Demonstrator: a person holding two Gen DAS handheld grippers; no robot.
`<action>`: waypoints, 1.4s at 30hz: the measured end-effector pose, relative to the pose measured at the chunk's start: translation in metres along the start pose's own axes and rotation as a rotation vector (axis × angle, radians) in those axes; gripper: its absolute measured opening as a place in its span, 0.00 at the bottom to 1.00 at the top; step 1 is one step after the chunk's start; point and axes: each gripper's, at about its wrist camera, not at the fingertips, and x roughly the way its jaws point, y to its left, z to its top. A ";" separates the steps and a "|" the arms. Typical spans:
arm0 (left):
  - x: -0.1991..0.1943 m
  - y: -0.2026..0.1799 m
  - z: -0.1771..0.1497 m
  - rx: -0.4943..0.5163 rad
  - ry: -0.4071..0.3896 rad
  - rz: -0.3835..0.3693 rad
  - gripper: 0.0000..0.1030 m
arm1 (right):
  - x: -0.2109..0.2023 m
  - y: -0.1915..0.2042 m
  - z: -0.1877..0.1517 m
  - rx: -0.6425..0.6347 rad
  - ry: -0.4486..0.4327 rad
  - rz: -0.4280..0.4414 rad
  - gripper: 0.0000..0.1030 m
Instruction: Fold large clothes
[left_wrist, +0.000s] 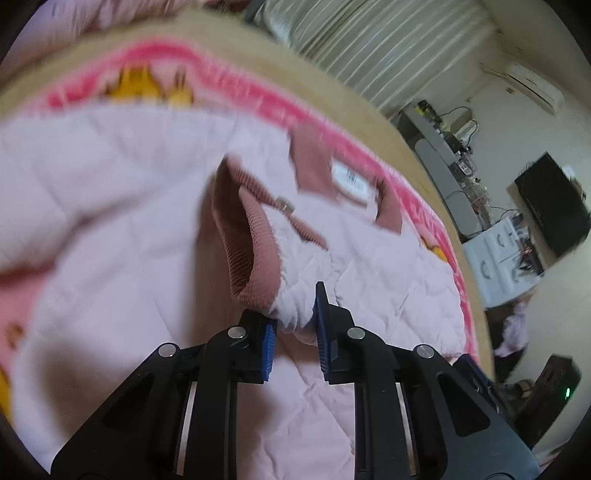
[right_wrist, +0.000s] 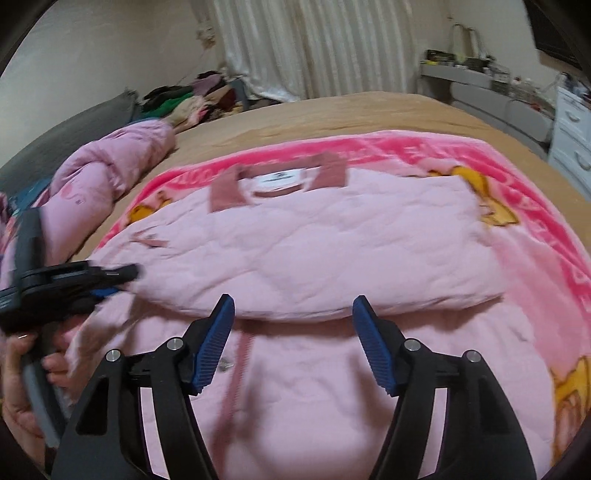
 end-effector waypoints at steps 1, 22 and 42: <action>-0.004 -0.002 0.003 0.018 -0.019 0.013 0.11 | 0.002 -0.006 0.003 0.011 -0.002 -0.016 0.63; 0.022 0.042 -0.018 0.021 0.058 0.110 0.17 | 0.112 -0.087 0.041 0.087 0.212 -0.172 0.65; -0.030 0.034 -0.011 0.027 0.039 0.206 0.91 | 0.028 -0.041 0.032 0.068 0.041 -0.057 0.96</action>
